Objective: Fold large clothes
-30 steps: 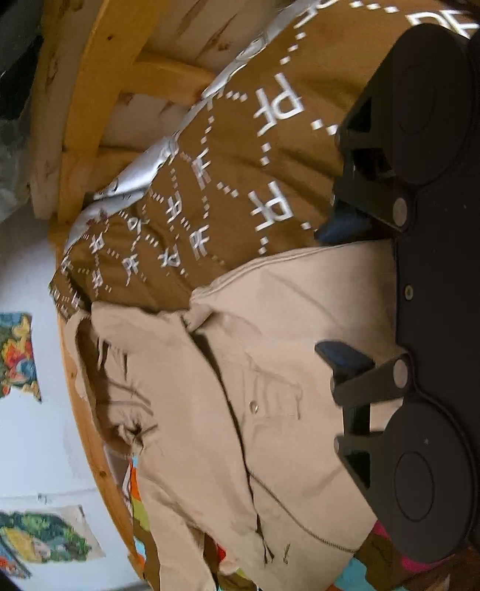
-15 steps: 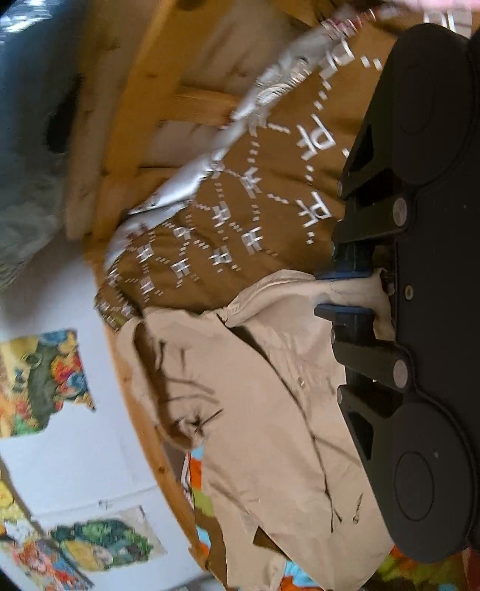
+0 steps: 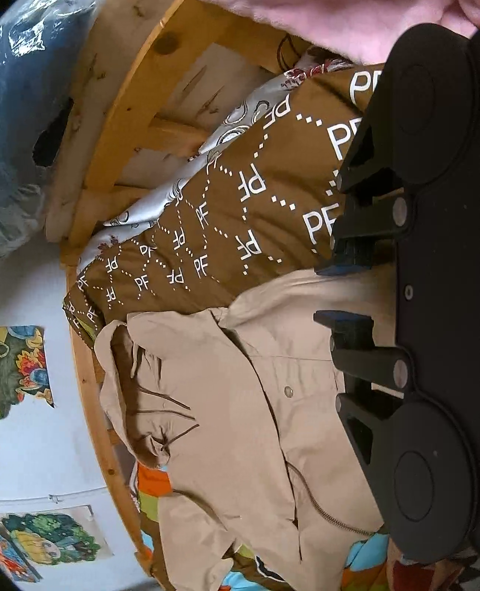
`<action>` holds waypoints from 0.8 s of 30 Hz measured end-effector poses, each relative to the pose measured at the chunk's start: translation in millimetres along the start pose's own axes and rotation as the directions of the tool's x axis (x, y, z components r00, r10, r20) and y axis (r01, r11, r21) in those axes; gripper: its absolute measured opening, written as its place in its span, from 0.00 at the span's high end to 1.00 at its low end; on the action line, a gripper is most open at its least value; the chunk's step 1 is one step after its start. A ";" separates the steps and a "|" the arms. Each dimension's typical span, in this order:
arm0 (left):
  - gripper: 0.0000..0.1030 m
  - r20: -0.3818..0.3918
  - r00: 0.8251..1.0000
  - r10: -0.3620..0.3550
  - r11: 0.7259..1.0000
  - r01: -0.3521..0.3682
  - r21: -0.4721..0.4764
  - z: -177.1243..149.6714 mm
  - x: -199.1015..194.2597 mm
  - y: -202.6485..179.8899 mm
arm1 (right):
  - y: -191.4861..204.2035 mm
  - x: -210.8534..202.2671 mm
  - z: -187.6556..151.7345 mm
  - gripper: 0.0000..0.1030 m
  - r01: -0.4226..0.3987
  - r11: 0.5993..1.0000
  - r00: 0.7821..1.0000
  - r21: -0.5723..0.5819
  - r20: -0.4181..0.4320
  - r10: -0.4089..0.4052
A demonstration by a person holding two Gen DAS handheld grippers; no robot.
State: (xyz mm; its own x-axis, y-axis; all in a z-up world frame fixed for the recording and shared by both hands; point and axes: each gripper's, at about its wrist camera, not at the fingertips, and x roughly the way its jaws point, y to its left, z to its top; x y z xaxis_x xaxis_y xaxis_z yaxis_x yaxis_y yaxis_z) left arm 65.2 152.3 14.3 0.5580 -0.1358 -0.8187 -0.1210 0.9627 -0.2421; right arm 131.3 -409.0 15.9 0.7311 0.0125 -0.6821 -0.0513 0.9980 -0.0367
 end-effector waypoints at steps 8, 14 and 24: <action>0.36 0.217 0.966 0.144 0.989 -0.134 -0.062 44.4 -26.8 35.9 | -5.3 -1.0 10.6 0.28 0.052 0.999 0.991 0.008 0.123 -0.052; 0.32 0.342 0.874 0.345 0.918 -0.239 -0.316 108.5 -8.4 100.7 | 12.0 19.4 23.1 0.08 -0.026 1.000 0.979 -0.001 0.202 0.026; 0.68 0.286 0.820 0.495 0.757 -0.245 -0.606 173.1 48.6 150.0 | 51.0 58.6 20.9 0.05 -0.110 0.987 0.978 -0.116 0.164 0.128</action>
State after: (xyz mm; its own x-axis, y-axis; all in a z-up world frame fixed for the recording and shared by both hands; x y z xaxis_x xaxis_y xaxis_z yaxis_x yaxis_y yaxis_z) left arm 216.3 330.6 28.4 0.6330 0.4323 -0.6422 -0.7257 0.6203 -0.2977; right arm 185.8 -356.1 -10.7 0.8203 0.1506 -0.5518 -0.2104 0.9765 -0.0462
